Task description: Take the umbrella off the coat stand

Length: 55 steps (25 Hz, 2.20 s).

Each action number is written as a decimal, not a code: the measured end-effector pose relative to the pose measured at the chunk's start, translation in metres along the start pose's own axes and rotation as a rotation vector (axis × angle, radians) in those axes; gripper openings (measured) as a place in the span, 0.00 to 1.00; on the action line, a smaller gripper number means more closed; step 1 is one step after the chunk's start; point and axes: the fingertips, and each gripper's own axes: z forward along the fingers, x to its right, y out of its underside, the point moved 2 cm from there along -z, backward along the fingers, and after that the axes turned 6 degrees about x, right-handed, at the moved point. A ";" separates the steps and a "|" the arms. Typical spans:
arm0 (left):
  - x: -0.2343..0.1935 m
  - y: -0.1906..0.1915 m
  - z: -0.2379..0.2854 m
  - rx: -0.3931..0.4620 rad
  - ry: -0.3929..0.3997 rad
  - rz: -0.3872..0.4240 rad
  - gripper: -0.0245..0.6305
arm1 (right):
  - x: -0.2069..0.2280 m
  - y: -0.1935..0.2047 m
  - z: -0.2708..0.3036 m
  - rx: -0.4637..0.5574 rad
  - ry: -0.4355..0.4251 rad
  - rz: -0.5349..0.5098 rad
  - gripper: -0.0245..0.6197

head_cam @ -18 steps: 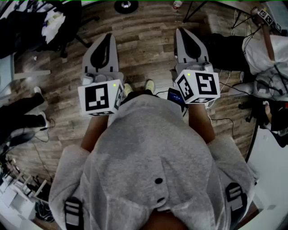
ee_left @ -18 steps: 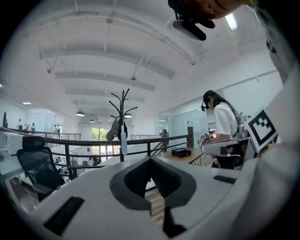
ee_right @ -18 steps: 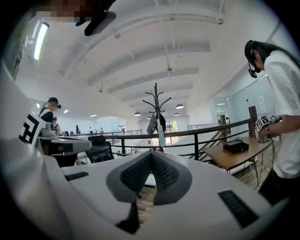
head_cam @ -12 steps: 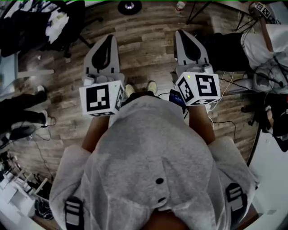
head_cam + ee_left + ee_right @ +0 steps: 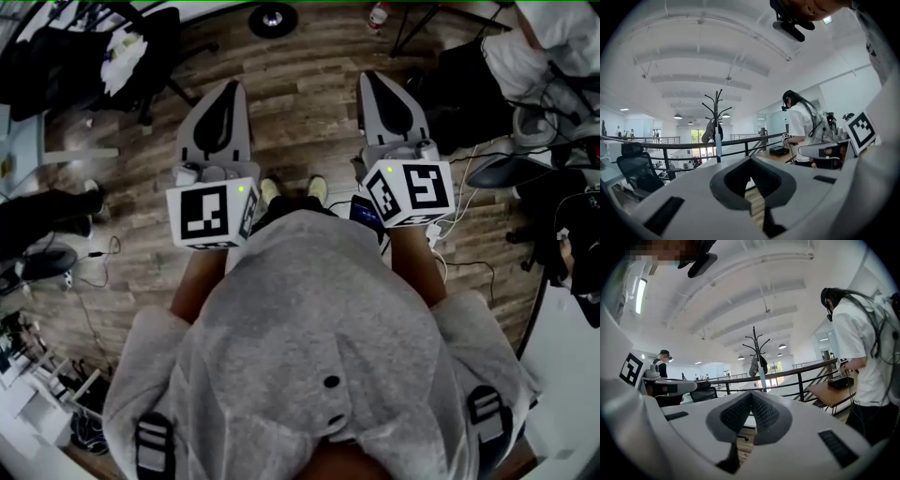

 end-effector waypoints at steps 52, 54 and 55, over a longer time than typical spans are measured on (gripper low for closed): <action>-0.277 0.039 0.167 0.008 0.037 -0.143 0.06 | -0.082 0.035 0.325 -0.124 -0.051 -0.154 0.06; -0.276 0.036 0.170 0.006 0.047 -0.145 0.06 | -0.077 0.034 0.328 -0.122 -0.037 -0.152 0.06; -0.274 0.034 0.172 0.008 0.050 -0.143 0.06 | -0.073 0.032 0.329 -0.118 -0.031 -0.152 0.06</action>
